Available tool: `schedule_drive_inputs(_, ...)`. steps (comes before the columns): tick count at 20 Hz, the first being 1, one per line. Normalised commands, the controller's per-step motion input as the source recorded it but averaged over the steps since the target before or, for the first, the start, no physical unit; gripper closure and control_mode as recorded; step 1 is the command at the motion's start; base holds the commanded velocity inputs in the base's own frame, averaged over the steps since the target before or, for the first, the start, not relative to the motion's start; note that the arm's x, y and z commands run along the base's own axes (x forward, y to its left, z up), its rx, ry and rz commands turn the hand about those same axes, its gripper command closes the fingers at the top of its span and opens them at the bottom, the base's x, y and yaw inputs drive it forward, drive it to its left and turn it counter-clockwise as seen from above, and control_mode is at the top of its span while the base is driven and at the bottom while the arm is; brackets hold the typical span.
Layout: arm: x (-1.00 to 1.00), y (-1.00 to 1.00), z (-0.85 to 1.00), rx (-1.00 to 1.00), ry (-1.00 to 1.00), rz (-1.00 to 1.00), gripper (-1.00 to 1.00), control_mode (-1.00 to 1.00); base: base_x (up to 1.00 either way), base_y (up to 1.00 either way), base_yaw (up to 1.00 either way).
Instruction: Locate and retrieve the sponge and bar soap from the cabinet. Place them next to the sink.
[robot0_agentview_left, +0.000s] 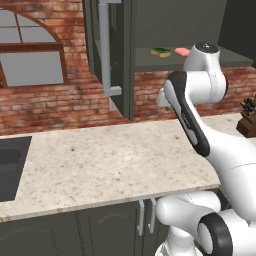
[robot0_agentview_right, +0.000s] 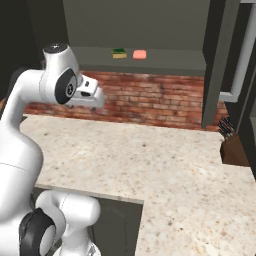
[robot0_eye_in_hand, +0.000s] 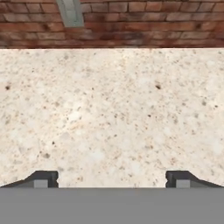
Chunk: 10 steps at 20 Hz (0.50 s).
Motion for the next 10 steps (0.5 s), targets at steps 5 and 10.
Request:
schedule_drive_inputs(5, 0.05, -0.20, 0.41, -0.01, -0.22, -0.15, -1.00, -1.00, 0.00, 0.00, 0.00)
schedule_drive_inputs(10, 0.11, -0.13, 0.53, -0.01, -0.29, -0.04, -1.00, -1.00, 0.00, 0.00, 0.00)
